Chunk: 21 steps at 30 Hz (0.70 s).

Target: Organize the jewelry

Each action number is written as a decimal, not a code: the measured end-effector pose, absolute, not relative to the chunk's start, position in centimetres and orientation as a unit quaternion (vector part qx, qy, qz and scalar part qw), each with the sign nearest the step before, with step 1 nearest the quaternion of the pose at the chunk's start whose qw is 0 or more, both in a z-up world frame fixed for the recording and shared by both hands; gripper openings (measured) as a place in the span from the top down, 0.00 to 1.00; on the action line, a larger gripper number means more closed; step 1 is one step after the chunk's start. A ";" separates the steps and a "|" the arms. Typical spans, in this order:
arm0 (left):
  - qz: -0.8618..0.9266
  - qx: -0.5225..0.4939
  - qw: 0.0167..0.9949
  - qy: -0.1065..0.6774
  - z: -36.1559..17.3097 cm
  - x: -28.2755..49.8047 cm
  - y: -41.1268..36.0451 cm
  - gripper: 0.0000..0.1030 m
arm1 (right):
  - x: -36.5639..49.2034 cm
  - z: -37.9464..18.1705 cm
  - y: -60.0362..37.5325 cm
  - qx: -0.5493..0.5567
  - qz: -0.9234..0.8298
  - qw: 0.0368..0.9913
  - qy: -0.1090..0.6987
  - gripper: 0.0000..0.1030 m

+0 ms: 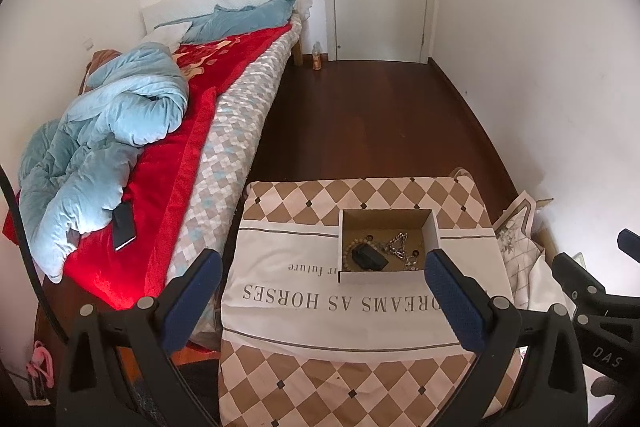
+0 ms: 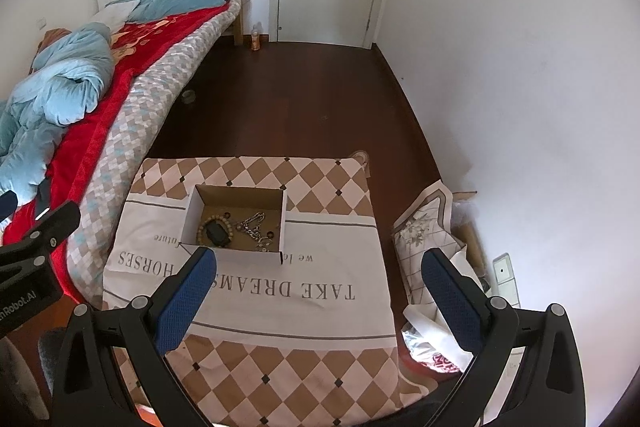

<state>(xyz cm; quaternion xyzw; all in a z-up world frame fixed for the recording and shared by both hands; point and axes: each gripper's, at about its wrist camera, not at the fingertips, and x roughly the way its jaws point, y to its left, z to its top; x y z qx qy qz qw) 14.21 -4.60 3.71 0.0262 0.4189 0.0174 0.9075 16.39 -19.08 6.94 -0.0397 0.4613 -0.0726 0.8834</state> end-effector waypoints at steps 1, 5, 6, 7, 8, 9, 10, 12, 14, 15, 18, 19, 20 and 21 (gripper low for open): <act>0.017 0.027 0.907 0.419 3.7 14.2 -4.5 0.00 | 16.3 7.0 -19.0 -0.039 -0.072 0.884 0.461 0.00; 0.018 0.027 0.907 0.419 3.6 14.0 -4.5 0.00 | 16.3 6.9 -18.8 -0.042 -0.071 0.883 0.462 0.00; 0.018 0.026 0.907 0.420 3.5 13.9 -4.5 0.00 | 16.3 6.9 -18.8 -0.042 -0.071 0.883 0.462 0.00; 0.018 0.026 0.907 0.420 3.3 13.8 -4.4 0.00 | 16.3 6.8 -18.8 -0.043 -0.071 0.882 0.463 0.00; 0.020 0.026 0.907 0.420 3.3 13.7 -4.4 0.00 | 16.3 6.8 -18.7 -0.042 -0.070 0.882 0.464 0.00; 0.021 0.027 0.907 0.420 3.2 13.7 -4.3 0.00 | 16.4 6.7 -18.7 -0.043 -0.069 0.881 0.466 0.00; 0.021 0.027 0.907 0.420 3.2 13.6 -4.3 0.00 | 16.3 6.7 -18.6 -0.043 -0.068 0.881 0.467 0.00; 0.023 0.026 0.907 0.421 3.1 13.6 -4.2 0.00 | 16.3 6.6 -18.5 -0.043 -0.067 0.880 0.468 0.00; 0.025 0.026 0.907 0.420 3.1 13.6 -4.1 0.00 | 16.3 6.6 -18.5 -0.043 -0.069 0.881 0.467 0.00; 0.025 0.026 0.907 0.420 3.0 13.6 -4.0 0.00 | 16.3 6.6 -18.4 -0.042 -0.068 0.880 0.468 0.00; 0.027 0.027 0.907 0.419 3.1 13.6 -3.8 0.00 | 16.4 6.6 -18.3 -0.042 -0.068 0.881 0.466 0.00; 0.028 0.028 0.908 0.418 3.0 13.5 -3.8 0.00 | 16.3 6.6 -18.3 -0.041 -0.067 0.881 0.467 0.00; 0.028 0.028 0.908 0.418 3.0 13.6 -3.7 0.00 | 16.3 6.6 -18.3 -0.040 -0.066 0.881 0.467 0.00; 0.029 0.029 0.908 0.417 3.0 13.5 -3.7 0.00 | 16.3 6.6 -18.3 -0.040 -0.066 0.881 0.466 0.00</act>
